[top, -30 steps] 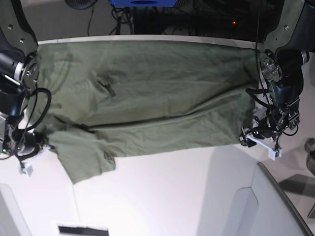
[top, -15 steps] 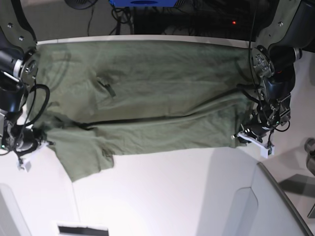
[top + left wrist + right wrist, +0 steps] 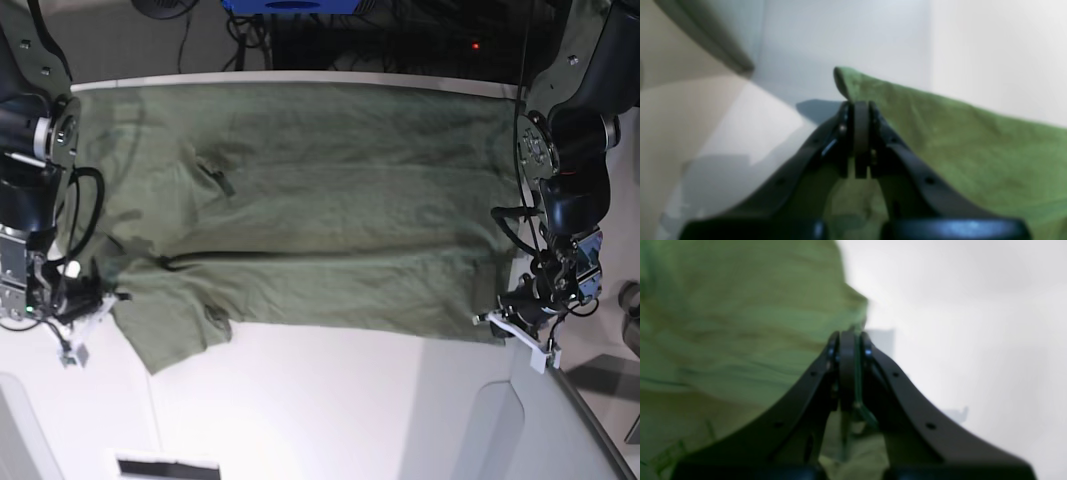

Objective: Layout the t-shirt on the table in an organized manner, then fold the t-shirt properly
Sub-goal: 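Slide both grippers along the side edges toward the hem corners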

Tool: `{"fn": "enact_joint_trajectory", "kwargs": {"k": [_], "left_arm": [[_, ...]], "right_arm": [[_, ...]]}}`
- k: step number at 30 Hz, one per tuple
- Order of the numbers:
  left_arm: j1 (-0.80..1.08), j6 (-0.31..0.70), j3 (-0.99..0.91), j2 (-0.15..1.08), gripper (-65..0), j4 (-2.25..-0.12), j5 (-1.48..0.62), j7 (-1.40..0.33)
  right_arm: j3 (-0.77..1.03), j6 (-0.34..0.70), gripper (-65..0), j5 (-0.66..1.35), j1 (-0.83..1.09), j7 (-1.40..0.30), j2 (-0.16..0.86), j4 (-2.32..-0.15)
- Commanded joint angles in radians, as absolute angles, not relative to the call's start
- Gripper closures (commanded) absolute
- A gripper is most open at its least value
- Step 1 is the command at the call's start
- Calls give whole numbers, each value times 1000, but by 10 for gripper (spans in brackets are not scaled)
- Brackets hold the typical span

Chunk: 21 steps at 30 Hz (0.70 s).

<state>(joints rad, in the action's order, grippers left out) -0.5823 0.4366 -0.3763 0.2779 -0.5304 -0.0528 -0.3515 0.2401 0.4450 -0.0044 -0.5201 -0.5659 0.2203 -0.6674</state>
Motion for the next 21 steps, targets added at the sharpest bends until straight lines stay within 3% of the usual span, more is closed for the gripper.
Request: {"fn": "enact_joint_trajectory", "kwargs": {"k": [1,21], "left_arm": [[-610,440,-378,289,0,-576,-65,-335],[-476,441,-375,314,0,-874,-248,-479]], "right_arm": [[237,441,0,2,-550,-536,237,-685],[229,441,0,2,-493,-214,260,-677]]}}
